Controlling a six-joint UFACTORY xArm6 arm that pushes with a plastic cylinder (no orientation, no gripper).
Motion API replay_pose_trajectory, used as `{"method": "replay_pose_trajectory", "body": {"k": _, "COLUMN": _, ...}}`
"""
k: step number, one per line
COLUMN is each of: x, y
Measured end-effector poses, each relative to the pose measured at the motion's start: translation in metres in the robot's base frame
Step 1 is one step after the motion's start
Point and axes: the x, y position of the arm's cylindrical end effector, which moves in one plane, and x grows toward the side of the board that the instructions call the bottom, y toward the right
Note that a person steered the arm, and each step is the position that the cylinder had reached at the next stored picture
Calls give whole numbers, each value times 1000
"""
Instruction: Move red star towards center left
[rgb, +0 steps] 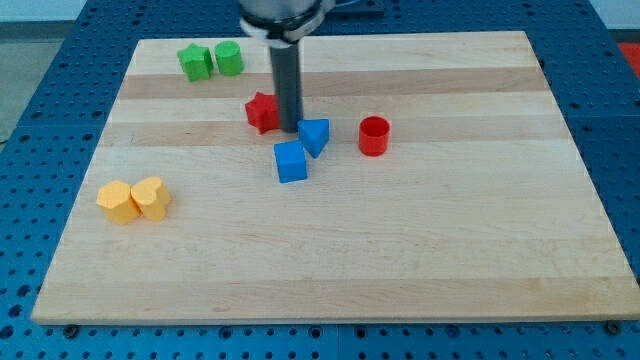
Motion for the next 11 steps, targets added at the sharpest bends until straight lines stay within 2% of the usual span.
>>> {"method": "replay_pose_trajectory", "body": {"k": 1, "x": -2, "y": -13}}
{"method": "replay_pose_trajectory", "body": {"k": 2, "x": -18, "y": 40}}
{"method": "replay_pose_trajectory", "body": {"k": 3, "x": -24, "y": -3}}
{"method": "replay_pose_trajectory", "body": {"k": 4, "x": 0, "y": -69}}
{"method": "replay_pose_trajectory", "body": {"k": 5, "x": 1, "y": -98}}
{"method": "replay_pose_trajectory", "body": {"k": 6, "x": -26, "y": -64}}
{"method": "replay_pose_trajectory", "body": {"k": 7, "x": -35, "y": -91}}
{"method": "replay_pose_trajectory", "body": {"k": 8, "x": -27, "y": -146}}
{"method": "replay_pose_trajectory", "body": {"k": 9, "x": -18, "y": -155}}
{"method": "replay_pose_trajectory", "body": {"k": 10, "x": -20, "y": -147}}
{"method": "replay_pose_trajectory", "body": {"k": 11, "x": -43, "y": -91}}
